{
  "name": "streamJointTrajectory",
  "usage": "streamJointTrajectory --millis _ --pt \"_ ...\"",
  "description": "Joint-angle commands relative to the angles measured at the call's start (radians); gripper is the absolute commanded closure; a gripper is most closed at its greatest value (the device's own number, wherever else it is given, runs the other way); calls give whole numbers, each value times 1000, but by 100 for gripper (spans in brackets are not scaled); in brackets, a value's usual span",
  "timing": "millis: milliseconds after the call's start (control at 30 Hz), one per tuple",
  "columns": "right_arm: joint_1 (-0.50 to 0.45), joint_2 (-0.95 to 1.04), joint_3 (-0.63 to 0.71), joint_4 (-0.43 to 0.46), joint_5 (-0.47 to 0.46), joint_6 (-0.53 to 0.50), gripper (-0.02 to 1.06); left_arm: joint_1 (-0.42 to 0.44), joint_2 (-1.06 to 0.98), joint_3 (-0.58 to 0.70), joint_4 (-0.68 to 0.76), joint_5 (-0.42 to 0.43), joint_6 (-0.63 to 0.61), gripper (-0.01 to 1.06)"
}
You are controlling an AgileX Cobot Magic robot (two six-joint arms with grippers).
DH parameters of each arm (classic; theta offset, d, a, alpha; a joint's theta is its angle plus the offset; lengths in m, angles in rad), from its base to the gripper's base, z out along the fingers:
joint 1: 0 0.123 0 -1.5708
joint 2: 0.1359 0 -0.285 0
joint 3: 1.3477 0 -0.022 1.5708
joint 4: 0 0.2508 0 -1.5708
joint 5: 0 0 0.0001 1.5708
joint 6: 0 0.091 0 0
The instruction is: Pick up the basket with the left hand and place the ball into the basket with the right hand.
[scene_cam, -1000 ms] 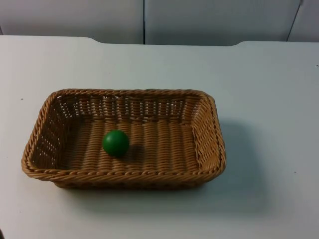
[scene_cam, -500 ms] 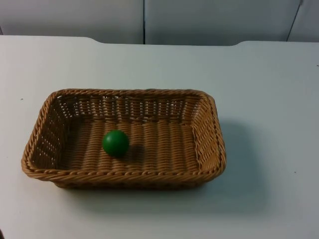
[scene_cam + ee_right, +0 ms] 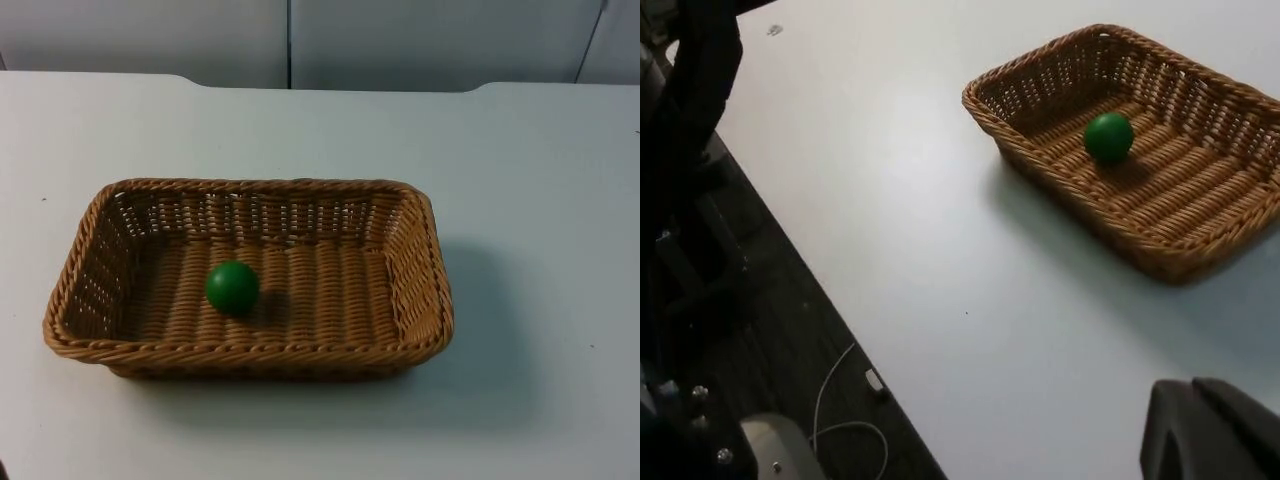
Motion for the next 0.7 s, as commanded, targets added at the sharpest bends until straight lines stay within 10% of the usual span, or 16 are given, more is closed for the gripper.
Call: streamJointTrajectory --millis 0,667 --pt "-61 -4 6 6 -11 -6 105 -6 -6 3 2 -15 -2 105" --pt "-1103 -4 6 6 -11 -9 105 -6 -6 22 4 -13 -7 105"
